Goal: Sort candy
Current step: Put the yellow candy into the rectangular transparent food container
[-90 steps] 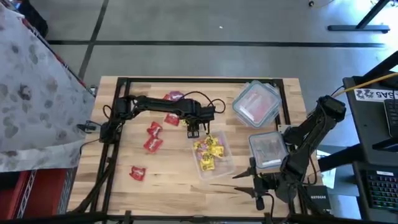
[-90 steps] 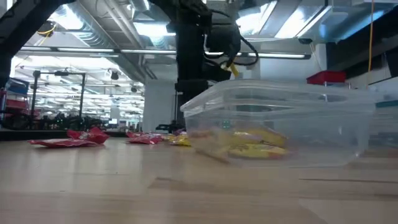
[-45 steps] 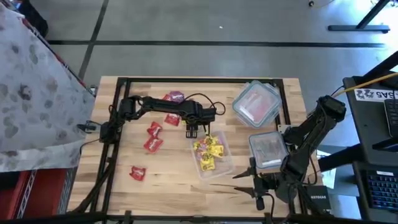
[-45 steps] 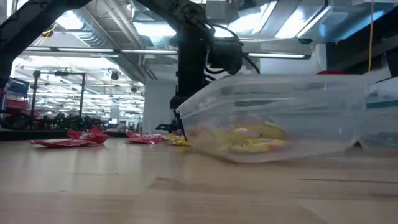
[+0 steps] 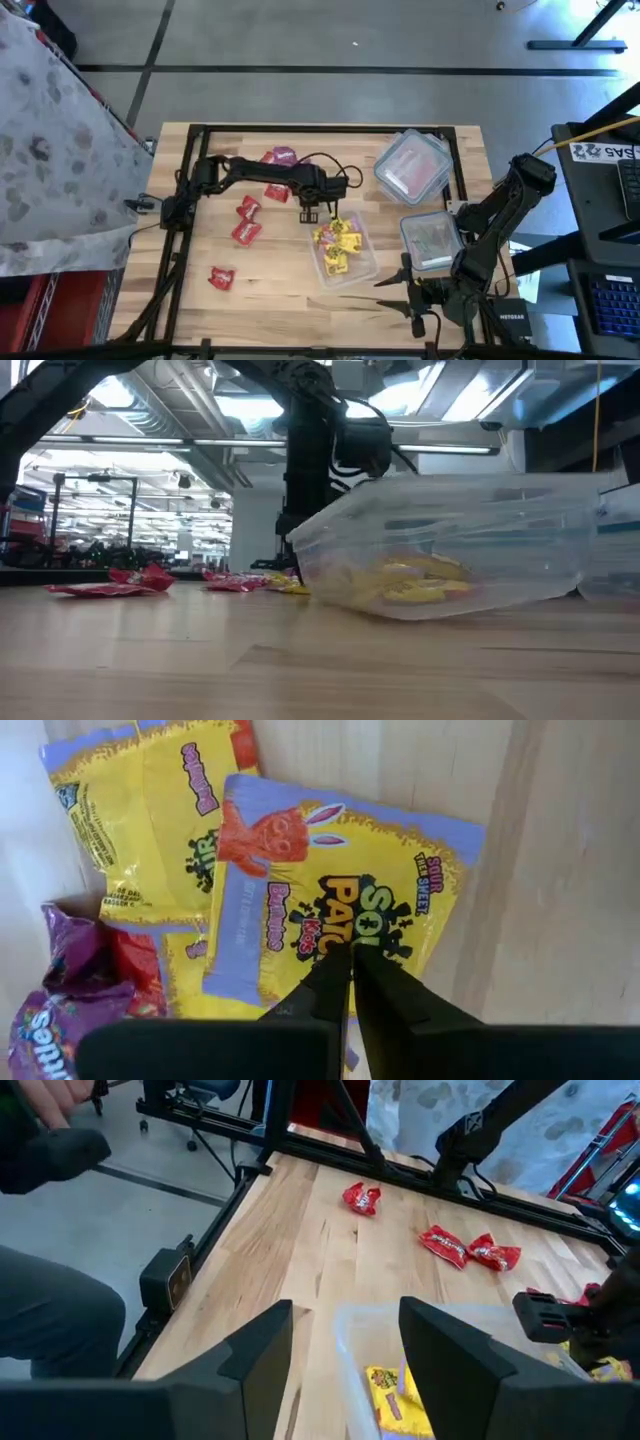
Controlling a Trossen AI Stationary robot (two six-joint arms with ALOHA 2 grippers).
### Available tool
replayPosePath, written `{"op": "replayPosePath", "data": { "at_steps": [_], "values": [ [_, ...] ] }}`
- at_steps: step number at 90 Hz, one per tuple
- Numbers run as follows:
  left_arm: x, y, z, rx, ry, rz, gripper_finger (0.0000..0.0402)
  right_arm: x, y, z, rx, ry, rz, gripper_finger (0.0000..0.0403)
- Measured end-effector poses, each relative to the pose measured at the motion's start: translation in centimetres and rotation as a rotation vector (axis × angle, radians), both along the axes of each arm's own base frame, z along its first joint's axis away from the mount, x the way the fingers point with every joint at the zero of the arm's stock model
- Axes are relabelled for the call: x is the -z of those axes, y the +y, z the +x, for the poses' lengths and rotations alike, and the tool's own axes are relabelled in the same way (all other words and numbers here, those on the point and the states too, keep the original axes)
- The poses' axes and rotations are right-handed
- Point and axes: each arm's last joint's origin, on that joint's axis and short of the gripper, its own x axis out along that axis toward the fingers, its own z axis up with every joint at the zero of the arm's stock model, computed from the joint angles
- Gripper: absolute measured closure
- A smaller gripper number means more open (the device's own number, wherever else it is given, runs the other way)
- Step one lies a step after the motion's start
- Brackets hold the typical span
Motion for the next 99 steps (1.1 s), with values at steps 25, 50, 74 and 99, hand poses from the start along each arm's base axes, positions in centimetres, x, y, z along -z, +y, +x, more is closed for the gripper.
{"op": "replayPosePath", "data": {
  "at_steps": [25, 50, 74, 99],
  "values": [
    [-0.9, -0.2, -0.6, 0.006, 0.077, -0.007, 0.0390, 0.0, 0.0, 0.0, 0.000, 0.000, 0.000, 0.0231],
    [-0.7, 0.0, 0.0, 0.102, 0.032, -0.028, 0.0293, 0.0, 0.0, 0.0, 0.001, 0.000, 0.003, 0.0231],
    [0.9, 1.7, -1.0, 0.041, 0.049, -0.066, 0.0237, 0.0, 0.0, 0.0, 0.001, 0.000, 0.004, 0.0231],
    [1.3, 1.3, -0.7, 0.025, 0.003, -0.074, 0.0334, 0.0, 0.0, 0.0, 0.001, 0.001, 0.002, 0.0231]
  ]
}}
